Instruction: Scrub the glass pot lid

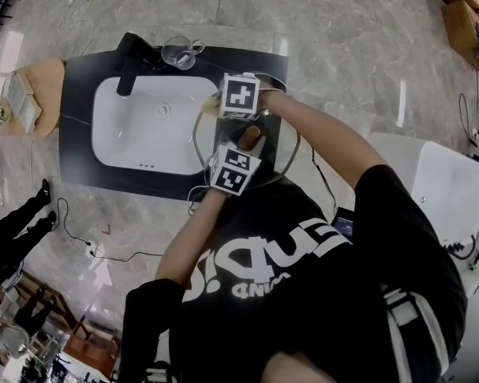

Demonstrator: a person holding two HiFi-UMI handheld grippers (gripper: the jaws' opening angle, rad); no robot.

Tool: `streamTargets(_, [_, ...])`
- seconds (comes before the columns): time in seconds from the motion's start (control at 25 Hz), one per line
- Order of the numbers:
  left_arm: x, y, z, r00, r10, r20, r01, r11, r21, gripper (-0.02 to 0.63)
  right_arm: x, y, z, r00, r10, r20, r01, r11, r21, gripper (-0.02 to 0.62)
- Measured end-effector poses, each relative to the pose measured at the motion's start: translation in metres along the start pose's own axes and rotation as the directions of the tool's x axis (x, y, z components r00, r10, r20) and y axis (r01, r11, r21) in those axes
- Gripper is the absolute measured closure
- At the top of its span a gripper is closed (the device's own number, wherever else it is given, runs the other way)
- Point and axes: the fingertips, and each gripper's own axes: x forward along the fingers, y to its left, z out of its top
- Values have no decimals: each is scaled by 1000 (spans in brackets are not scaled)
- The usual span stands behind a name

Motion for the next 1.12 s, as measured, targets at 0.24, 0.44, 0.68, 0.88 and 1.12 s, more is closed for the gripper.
streamTargets(0.24, [0,1,-1,1000,-5,-4,5,1000,3,423,-13,-23,-19,998,-69,4,68,994,84,548])
streamTargets(0.44, [0,0,0,1000,-12,-9,12,1000,1,423,-25,-34,-41,994,-110,18,105,979,175,548])
streamTargets(0.68, [0,-2,0,1000,-15,-12,15,1000,3,423,-38,-41,-63,988,-154,31,142,959,245,548])
streamTargets(0.88, [0,0,1,1000,-17,-17,17,1000,2,423,-47,-43,-78,983,-180,36,161,941,299,548])
streamTargets(1.12, [0,-1,1,999,-26,-23,26,1000,-1,423,-55,-40,-94,977,-208,39,183,922,342,548])
